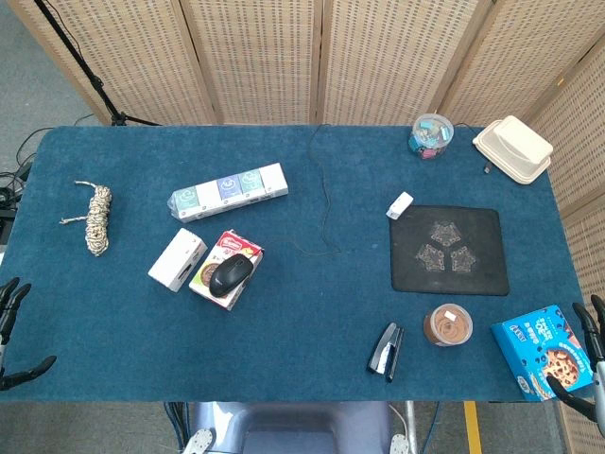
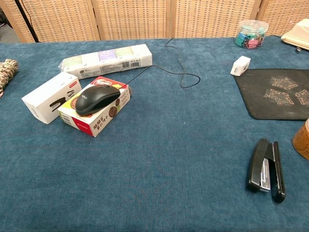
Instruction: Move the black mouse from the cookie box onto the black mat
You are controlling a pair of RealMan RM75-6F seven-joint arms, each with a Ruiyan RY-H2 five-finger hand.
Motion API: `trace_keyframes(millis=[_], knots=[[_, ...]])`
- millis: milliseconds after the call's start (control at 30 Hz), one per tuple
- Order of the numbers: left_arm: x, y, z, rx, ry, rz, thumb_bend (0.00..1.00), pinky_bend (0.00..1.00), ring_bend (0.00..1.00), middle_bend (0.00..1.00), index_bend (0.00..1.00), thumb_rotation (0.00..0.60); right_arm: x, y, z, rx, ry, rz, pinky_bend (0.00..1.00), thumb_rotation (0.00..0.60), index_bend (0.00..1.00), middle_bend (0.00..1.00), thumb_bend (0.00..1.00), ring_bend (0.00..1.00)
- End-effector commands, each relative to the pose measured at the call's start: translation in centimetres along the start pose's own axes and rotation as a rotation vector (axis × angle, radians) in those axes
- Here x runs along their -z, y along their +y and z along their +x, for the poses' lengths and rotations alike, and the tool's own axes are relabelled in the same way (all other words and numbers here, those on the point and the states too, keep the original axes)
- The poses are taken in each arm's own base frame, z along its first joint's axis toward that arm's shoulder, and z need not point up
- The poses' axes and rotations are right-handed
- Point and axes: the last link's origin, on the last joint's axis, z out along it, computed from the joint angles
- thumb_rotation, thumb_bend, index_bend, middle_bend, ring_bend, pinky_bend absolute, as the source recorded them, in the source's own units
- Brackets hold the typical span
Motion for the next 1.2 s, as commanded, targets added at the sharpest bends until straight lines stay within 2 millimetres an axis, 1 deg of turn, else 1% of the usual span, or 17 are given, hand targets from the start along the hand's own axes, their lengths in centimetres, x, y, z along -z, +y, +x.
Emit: trace_keyframes(millis=[33, 300, 433, 500, 600, 833, 967, 1033, 1067, 1100, 1133, 1200], knots=[[0.0, 0.0, 0.0, 0.000, -0.002, 0.000, 0.11, 0.00, 0.00, 0.00, 0.00, 0.600, 0.0, 0.0, 0.1, -0.002, 0.000, -0.001, 0.00, 0.600, 0.00, 0.00, 0.00, 0.00], [-0.1, 0.1, -0.1, 0.001, -0.008, -0.003, 0.11, 0.00, 0.00, 0.00, 0.00, 0.600, 0.0, 0.0, 0.1, -0.012, -0.002, -0.002, 0.00, 0.600, 0.00, 0.00, 0.00, 0.00], [-0.8, 0.7, 0.0, -0.002, -0.005, -0.059, 0.11, 0.00, 0.00, 0.00, 0.00, 0.600, -0.1, 0.0, 0.1, -0.017, 0.000, -0.003, 0.00, 0.600, 0.00, 0.00, 0.00, 0.00], [-1.5, 0.9, 0.0, -0.033, -0.005, -0.101, 0.11, 0.00, 0.00, 0.00, 0.00, 0.600, -0.1, 0.1, 0.1, -0.017, 0.003, -0.006, 0.00, 0.600, 0.00, 0.00, 0.00, 0.00], [-3.3, 1.0, -0.2, -0.110, -0.012, -0.175, 0.11, 0.00, 0.00, 0.00, 0.00, 0.600, -0.2, 0.1, 0.1, -0.018, 0.004, -0.012, 0.00, 0.600, 0.00, 0.00, 0.00, 0.00], [-8.8, 1.3, -0.8, -0.301, -0.035, -0.421, 0.11, 0.00, 0.00, 0.00, 0.00, 0.600, -0.3, 0.1, 0.1, -0.017, 0.009, -0.018, 0.00, 0.600, 0.00, 0.00, 0.00, 0.00], [-11.6, 1.8, -1.7, -0.360, -0.002, -0.545, 0.11, 0.00, 0.00, 0.00, 0.00, 0.600, -0.3, 0.1, 0.0, -0.014, 0.005, -0.019, 0.00, 0.600, 0.00, 0.00, 0.00, 0.00], [-13.2, 2.1, -2.6, -0.396, 0.025, -0.606, 0.11, 0.00, 0.00, 0.00, 0.00, 0.600, -0.4, 0.1, -0.1, -0.007, 0.008, -0.023, 0.00, 0.600, 0.00, 0.00, 0.00, 0.00], [-13.9, 2.4, -3.1, -0.408, 0.030, -0.636, 0.11, 0.00, 0.00, 0.00, 0.00, 0.600, -0.4, 0.0, -0.2, -0.003, 0.007, -0.024, 0.00, 0.600, 0.00, 0.00, 0.00, 0.00], [-15.0, 3.4, -3.8, -0.444, 0.039, -0.715, 0.11, 0.00, 0.00, 0.00, 0.00, 0.600, -0.5, 0.0, -0.3, 0.002, 0.003, -0.023, 0.00, 0.600, 0.00, 0.00, 0.00, 0.00], [-15.8, 3.9, -4.2, -0.464, 0.049, -0.763, 0.11, 0.00, 0.00, 0.00, 0.00, 0.600, -0.5, -0.1, -0.4, 0.007, 0.002, -0.024, 0.00, 0.600, 0.00, 0.00, 0.00, 0.00], [-16.9, 4.8, -4.9, -0.502, 0.065, -0.849, 0.11, 0.00, 0.00, 0.00, 0.00, 0.600, -0.6, -0.1, -0.6, 0.015, 0.000, -0.029, 0.00, 0.600, 0.00, 0.00, 0.00, 0.00]])
